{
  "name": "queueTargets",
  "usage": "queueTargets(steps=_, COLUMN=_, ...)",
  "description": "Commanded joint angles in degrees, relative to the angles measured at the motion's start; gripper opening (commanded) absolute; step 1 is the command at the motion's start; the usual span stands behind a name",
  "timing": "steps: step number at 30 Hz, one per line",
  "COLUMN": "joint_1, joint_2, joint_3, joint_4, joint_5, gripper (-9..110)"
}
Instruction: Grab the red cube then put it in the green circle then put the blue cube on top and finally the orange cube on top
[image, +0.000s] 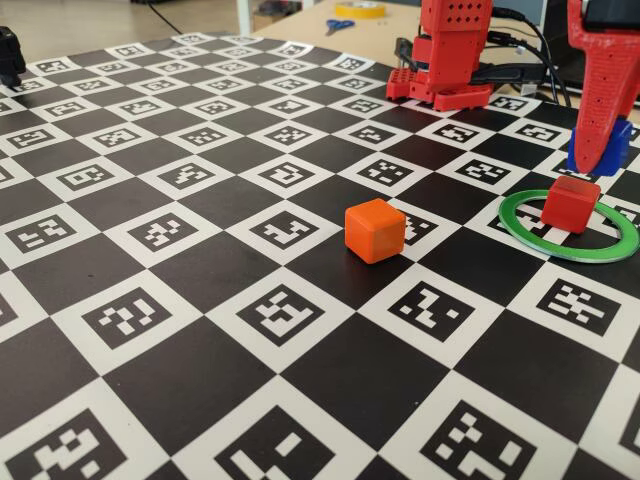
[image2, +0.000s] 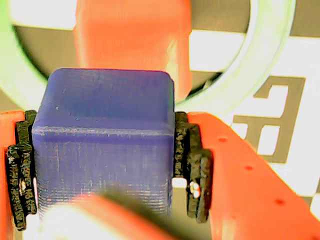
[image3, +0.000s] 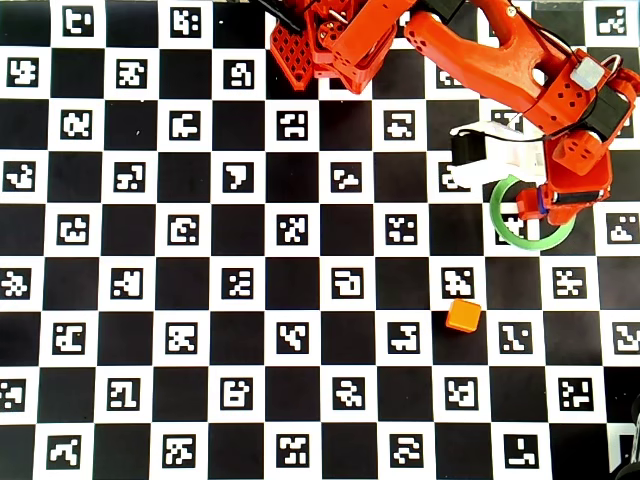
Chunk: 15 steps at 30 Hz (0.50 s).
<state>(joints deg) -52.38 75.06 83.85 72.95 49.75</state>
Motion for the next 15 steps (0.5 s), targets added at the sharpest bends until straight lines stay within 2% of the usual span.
queueTargets(steps=1, joint_1=-0.4, joint_2=1.7, joint_3=0.1, joint_4=-0.7, joint_5=-0.6, gripper=1)
queueTargets(steps=15, joint_1=-0.6, joint_2=1.3, joint_3=3.0, joint_4=-3.2, joint_5=-1.5, gripper=1)
